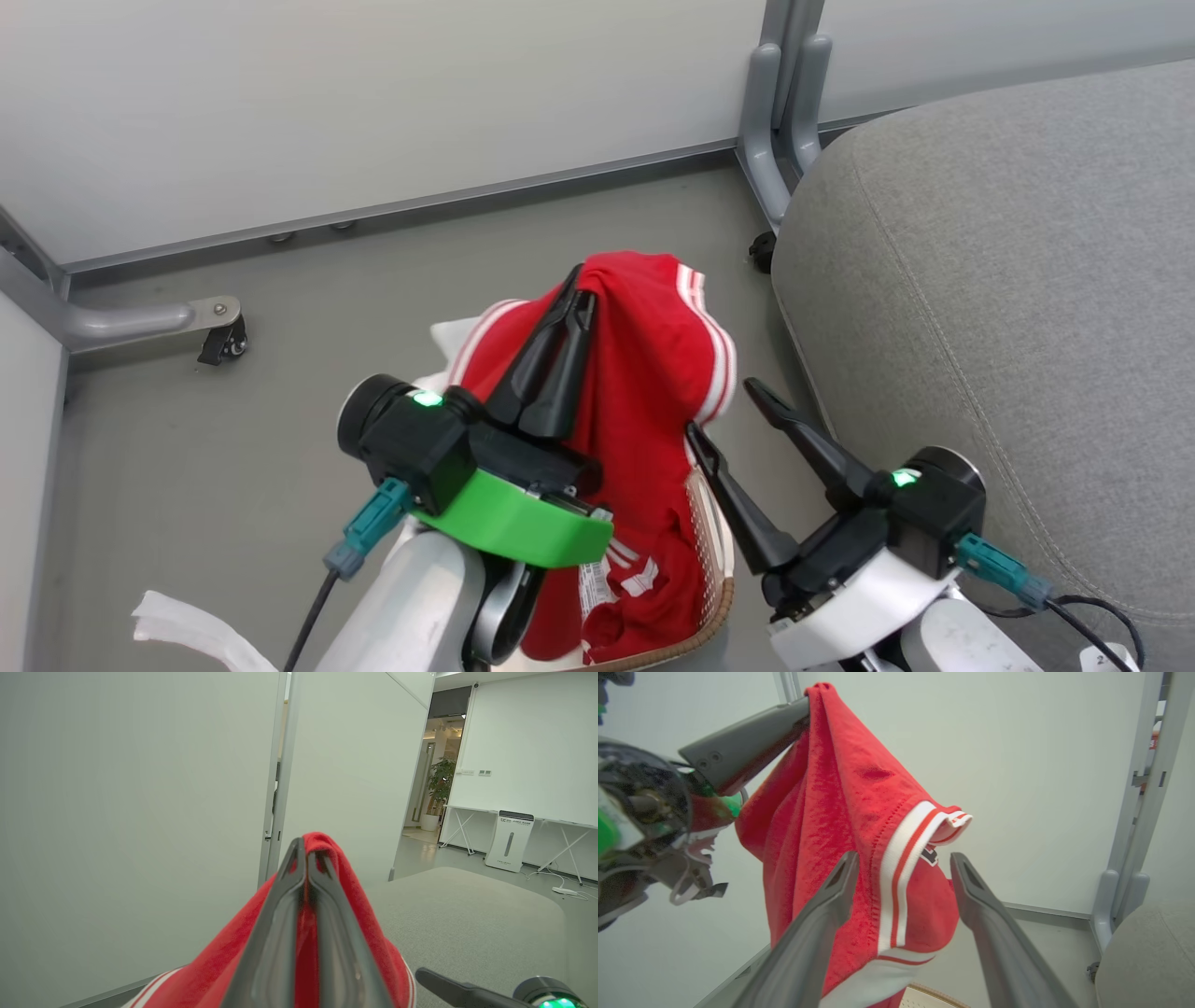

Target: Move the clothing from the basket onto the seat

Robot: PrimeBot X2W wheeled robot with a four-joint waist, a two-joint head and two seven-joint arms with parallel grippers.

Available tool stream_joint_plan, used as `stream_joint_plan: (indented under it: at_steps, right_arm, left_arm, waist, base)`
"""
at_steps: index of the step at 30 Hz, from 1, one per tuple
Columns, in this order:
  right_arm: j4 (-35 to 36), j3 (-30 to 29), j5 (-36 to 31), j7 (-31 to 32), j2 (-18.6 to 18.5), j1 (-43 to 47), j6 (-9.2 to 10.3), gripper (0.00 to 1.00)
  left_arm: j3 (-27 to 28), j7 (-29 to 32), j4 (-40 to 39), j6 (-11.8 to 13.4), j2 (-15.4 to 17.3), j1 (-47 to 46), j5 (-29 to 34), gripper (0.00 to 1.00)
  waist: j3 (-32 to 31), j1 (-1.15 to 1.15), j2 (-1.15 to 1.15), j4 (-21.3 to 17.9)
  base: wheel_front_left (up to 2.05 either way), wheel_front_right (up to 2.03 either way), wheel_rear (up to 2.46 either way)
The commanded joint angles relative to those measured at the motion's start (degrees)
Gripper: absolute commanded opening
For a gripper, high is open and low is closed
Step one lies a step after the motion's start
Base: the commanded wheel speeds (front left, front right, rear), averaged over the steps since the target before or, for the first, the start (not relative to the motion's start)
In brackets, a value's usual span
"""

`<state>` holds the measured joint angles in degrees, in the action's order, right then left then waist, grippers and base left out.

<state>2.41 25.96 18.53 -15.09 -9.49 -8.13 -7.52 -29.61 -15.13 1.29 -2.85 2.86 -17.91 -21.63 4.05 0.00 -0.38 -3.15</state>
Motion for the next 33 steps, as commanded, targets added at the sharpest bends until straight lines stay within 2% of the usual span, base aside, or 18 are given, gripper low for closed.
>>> stream_joint_plan:
  at_steps: [1,8,14,15,16,17,33]
  right_arm:
    - [-0.5,1.0,1.2,-0.1,-0.6,-1.1,0.07,1.0]
    - [-3.0,6.2,4.2,-0.1,-2.2,-3.2,0.06,1.0]
    - [-5.4,9.1,4.8,-0.1,-2.7,-4.5,0.07,1.0]
    - [-5.9,9.5,5.2,-0.1,-2.8,-4.5,0.06,0.49]
    - [-6.0,9.6,5.3,-0.1,-2.8,-4.5,0.07,0.18]
    - [-6.2,9.8,5.3,-0.1,-2.8,-4.5,0.07,0.0]
    - [-5.7,10.8,5.9,-0.1,-3.8,-3.5,0.07,0.0]
  left_arm:
    - [-0.4,0.0,-0.6,-0.1,0.1,-1.2,-0.3,0.0]
    - [-4.3,0.0,-2.2,-0.4,0.1,-2.0,0.6,0.0]
    - [-6.8,0.0,-1.2,0.7,0.1,-2.5,1.6,0.0]
    - [-7.1,0.0,-0.8,0.9,0.1,-2.6,1.8,0.0]
    - [-7.2,0.0,-0.6,1.0,0.1,-2.7,1.8,0.0]
    - [-7.4,0.0,-0.3,1.2,0.1,-2.7,1.8,0.0]
    - [-7.6,0.0,1.6,1.9,0.1,-2.2,2.4,0.0]
  waist:
    - [-0.1,0.0,0.38,0.2]
    - [0.1,0.0,0.38,1.2]
    - [0.0,0.0,0.38,1.7]
    - [-0.1,0.0,0.38,1.8]
    - [-0.2,0.0,0.38,1.8]
    - [-0.2,0.0,0.38,1.8]
    - [-1.1,0.0,0.38,1.7]
  base:
    - [0.0,0.0,0.0]
    - [0.0,0.0,0.0]
    - [0.0,0.0,0.0]
    - [0.0,0.0,0.0]
    - [0.0,0.0,0.0]
    - [0.0,0.0,0.0]
    - [0.0,0.0,0.0]
